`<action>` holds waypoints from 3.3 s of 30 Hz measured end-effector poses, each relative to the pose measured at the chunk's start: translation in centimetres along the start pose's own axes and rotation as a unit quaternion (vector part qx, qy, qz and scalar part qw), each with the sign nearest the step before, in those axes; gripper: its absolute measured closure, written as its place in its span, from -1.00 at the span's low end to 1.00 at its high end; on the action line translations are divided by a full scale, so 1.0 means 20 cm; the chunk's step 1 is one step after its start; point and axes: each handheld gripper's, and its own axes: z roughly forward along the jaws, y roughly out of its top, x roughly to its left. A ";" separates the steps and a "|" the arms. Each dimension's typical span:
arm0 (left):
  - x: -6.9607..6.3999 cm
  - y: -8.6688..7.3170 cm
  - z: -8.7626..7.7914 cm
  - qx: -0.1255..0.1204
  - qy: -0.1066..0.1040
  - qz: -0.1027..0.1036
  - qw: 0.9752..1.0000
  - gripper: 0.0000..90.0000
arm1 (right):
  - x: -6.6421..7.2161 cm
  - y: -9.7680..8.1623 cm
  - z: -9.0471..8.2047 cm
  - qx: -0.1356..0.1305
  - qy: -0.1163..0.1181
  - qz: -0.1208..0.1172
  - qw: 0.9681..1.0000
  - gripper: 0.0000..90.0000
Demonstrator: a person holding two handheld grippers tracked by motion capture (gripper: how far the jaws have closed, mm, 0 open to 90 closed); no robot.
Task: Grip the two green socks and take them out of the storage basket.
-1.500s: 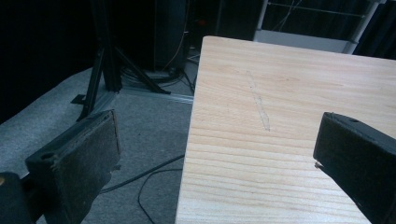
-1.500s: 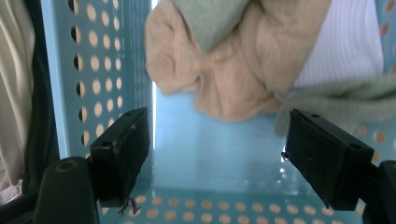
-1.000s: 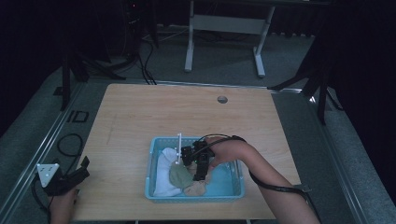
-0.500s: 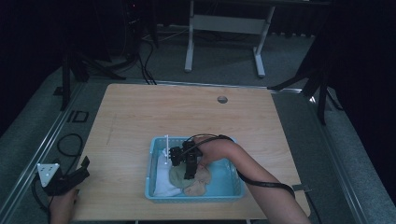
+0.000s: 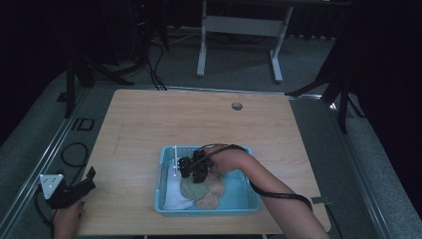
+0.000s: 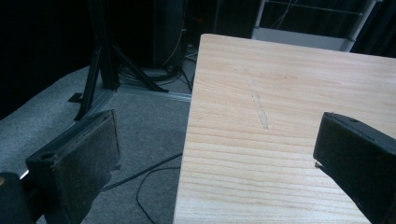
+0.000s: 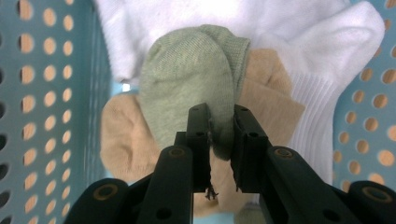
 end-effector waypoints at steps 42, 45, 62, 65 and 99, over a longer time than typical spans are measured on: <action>0.00 0.00 0.00 0.001 0.003 -0.002 1.000 -0.98 | 0.14 -0.52 -0.57 -0.033 -0.059 0.075 0.995 0.78; 0.00 0.00 0.00 0.002 0.003 -0.002 1.000 -0.98 | 0.15 -0.62 -0.58 -0.028 -0.062 0.091 0.994 0.78; 0.00 0.00 0.00 0.003 0.006 -0.001 1.000 -0.98 | 0.26 -1.15 -0.56 -0.025 -0.055 0.192 0.980 0.78; 0.00 0.00 0.00 0.004 0.006 0.000 1.000 -0.98 | 0.28 -1.21 -0.53 -0.025 -0.049 0.203 0.978 0.78; 0.00 0.00 0.00 0.005 0.006 0.000 1.000 -0.98 | 0.37 -1.47 0.08 -0.035 0.038 0.288 0.956 0.72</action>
